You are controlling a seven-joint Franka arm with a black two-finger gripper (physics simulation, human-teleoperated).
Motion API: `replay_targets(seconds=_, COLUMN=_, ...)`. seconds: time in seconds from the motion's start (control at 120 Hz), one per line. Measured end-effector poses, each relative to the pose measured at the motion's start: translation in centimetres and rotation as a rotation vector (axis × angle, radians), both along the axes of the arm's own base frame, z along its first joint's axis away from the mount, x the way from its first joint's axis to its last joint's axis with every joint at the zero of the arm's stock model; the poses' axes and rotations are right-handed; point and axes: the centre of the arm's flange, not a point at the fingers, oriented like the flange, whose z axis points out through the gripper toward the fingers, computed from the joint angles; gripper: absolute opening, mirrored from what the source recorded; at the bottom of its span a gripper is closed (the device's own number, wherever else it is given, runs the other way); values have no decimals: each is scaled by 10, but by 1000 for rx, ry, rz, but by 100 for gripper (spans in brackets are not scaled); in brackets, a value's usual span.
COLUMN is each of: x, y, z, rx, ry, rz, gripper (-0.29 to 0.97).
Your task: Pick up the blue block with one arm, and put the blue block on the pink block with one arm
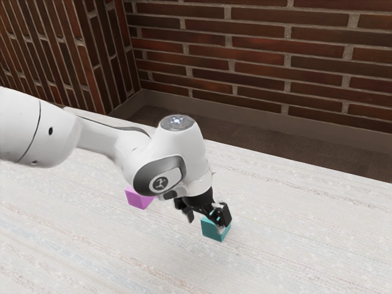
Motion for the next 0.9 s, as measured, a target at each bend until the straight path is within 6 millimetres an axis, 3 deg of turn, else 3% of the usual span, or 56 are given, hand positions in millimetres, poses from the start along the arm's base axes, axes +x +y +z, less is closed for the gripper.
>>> replay_targets(seconds=0.158, x=31, y=9, z=0, rx=7, ry=-23, rz=30, gripper=68)
replay_targets(seconds=0.292, x=54, y=10, z=-11, rx=22, ry=0, rz=38, gripper=68)
replay_targets(seconds=0.458, x=53, y=11, z=-15, rx=60, ry=42, rz=41, gripper=68)
replay_targets(seconds=0.65, x=50, y=-1, z=-12, rx=49, ry=37, rz=22, gripper=68)
replay_targets(seconds=0.9, x=59, y=4, z=-21, rx=19, ry=4, rz=14, gripper=68)
